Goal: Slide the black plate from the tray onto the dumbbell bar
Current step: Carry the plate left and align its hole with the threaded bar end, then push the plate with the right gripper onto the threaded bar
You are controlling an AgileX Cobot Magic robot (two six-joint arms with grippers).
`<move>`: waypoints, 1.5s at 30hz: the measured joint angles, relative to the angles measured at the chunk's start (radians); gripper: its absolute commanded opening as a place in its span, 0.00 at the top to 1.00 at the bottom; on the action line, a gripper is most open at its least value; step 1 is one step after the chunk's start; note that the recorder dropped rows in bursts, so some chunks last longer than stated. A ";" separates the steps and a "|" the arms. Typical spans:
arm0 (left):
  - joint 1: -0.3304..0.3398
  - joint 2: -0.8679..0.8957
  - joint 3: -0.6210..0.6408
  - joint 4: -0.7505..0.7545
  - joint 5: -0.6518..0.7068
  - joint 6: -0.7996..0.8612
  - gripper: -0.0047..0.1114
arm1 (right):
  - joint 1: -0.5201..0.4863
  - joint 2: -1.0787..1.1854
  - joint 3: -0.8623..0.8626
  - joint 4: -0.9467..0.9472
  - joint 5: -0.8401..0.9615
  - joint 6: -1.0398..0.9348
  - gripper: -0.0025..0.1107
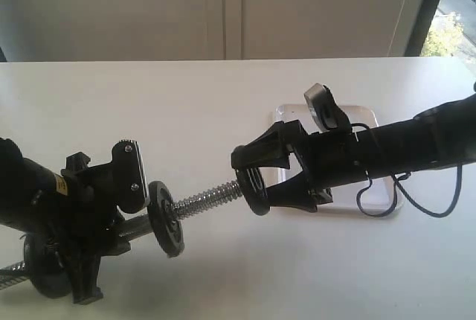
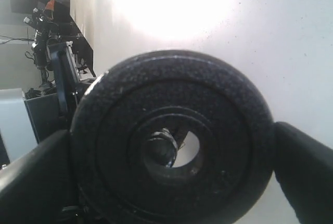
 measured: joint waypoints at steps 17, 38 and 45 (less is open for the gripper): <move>0.000 0.000 0.000 0.017 0.018 0.000 0.96 | 0.047 0.000 0.000 0.015 -0.028 0.027 0.98; 0.000 0.000 0.000 0.013 0.008 -0.045 0.96 | 0.058 -0.048 0.001 0.049 -0.010 0.067 0.98; 0.000 0.000 0.000 0.013 0.007 -0.045 0.96 | 0.059 -0.048 0.001 0.051 -0.008 0.053 0.98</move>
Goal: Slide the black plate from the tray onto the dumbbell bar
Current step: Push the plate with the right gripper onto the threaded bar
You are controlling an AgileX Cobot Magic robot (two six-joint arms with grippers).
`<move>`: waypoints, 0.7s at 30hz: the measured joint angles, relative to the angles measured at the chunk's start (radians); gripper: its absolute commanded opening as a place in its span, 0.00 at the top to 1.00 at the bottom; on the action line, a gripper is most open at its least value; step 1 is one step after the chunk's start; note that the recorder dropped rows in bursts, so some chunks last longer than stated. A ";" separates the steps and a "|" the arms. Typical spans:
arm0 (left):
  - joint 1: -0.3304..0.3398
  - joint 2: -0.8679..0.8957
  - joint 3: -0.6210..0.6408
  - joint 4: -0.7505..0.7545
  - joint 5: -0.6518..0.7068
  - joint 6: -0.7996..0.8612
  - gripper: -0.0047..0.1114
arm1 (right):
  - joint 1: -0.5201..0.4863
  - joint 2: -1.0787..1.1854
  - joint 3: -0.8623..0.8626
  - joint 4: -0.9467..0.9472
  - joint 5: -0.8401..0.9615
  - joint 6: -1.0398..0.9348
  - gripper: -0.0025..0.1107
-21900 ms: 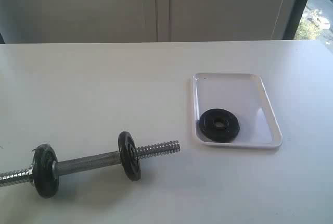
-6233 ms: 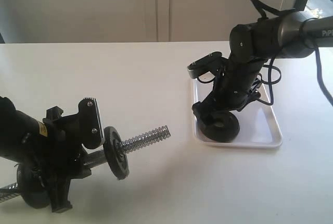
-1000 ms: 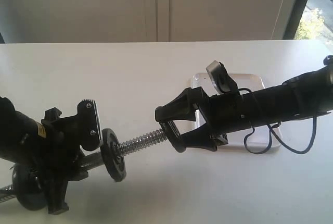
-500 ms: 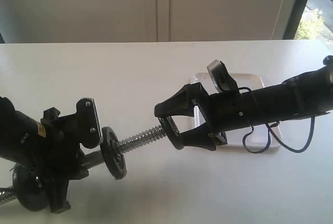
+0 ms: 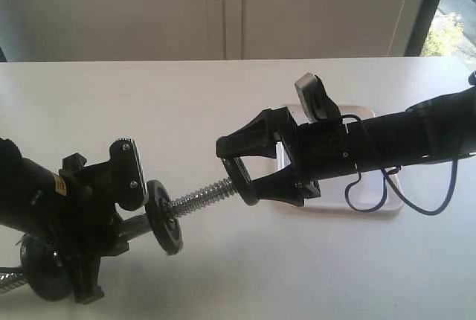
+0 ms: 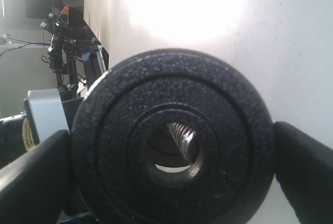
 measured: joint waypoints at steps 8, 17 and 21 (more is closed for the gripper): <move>0.000 0.000 0.000 0.002 -0.001 0.000 0.96 | 0.017 0.000 0.000 0.008 -0.018 -0.042 0.98; 0.000 0.000 0.000 0.004 0.003 -0.004 0.96 | 0.021 0.000 0.000 0.010 -0.022 -0.080 0.98; 0.000 0.000 0.000 0.004 0.003 -0.004 0.96 | 0.019 0.000 0.000 -0.002 -0.022 -0.098 0.98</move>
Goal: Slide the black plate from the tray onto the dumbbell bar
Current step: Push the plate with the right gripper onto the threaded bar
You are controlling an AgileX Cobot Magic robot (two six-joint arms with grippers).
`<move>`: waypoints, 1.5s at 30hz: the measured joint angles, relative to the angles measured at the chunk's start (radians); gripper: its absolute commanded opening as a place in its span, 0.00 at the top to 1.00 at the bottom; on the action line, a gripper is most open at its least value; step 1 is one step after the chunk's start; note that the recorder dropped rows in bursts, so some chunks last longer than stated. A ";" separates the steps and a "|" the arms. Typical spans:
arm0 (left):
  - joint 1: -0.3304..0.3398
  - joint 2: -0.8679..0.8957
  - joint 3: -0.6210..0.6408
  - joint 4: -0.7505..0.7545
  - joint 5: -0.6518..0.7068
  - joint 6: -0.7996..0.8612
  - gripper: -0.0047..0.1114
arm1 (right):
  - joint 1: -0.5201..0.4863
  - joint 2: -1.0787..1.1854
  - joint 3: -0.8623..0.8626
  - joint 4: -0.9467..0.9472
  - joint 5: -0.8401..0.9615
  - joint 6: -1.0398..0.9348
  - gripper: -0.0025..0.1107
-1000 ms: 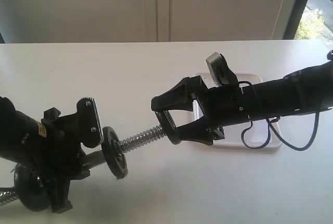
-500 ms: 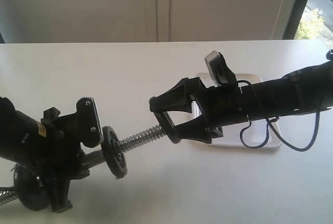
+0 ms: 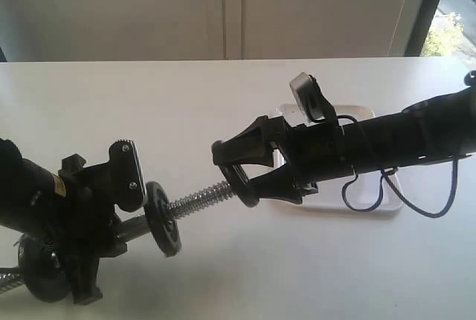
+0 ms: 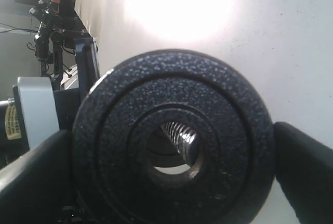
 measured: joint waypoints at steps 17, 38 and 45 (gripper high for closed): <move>0.000 0.000 0.000 -0.004 -0.011 0.002 0.96 | -0.018 0.000 0.000 -0.056 -0.014 0.000 0.98; 0.000 0.000 0.009 -0.006 -0.011 -0.009 0.96 | 0.002 0.131 0.000 0.046 0.045 0.040 0.98; 0.000 0.000 0.009 -0.006 -0.011 -0.011 0.96 | 0.037 0.133 0.000 0.071 0.032 0.040 0.98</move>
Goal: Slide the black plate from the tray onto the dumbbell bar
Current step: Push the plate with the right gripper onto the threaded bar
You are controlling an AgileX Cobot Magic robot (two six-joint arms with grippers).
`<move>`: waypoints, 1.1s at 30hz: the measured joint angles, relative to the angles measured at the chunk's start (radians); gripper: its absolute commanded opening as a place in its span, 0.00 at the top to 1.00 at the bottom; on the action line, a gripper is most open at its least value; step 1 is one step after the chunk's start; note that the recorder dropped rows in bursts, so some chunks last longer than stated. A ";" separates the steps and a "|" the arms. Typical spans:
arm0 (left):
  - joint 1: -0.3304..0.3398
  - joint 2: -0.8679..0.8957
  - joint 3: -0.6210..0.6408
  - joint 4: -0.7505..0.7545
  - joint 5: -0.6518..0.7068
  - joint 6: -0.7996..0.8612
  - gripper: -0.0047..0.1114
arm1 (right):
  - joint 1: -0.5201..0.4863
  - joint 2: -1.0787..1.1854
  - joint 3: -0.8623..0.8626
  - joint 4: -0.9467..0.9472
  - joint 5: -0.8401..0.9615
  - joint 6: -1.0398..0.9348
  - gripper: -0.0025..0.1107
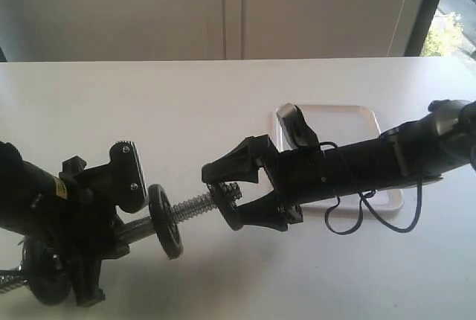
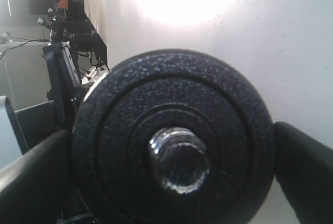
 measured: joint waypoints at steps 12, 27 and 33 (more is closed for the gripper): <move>0.000 0.000 0.000 0.000 -0.004 -0.011 0.96 | 0.042 0.002 0.000 0.045 -0.010 0.000 0.98; 0.000 0.000 0.000 0.000 -0.005 -0.011 0.96 | 0.101 0.002 0.000 0.084 -0.037 0.000 0.98; -0.010 0.000 0.000 0.000 -0.005 -0.015 0.96 | 0.135 0.003 0.000 0.103 -0.054 -0.058 0.98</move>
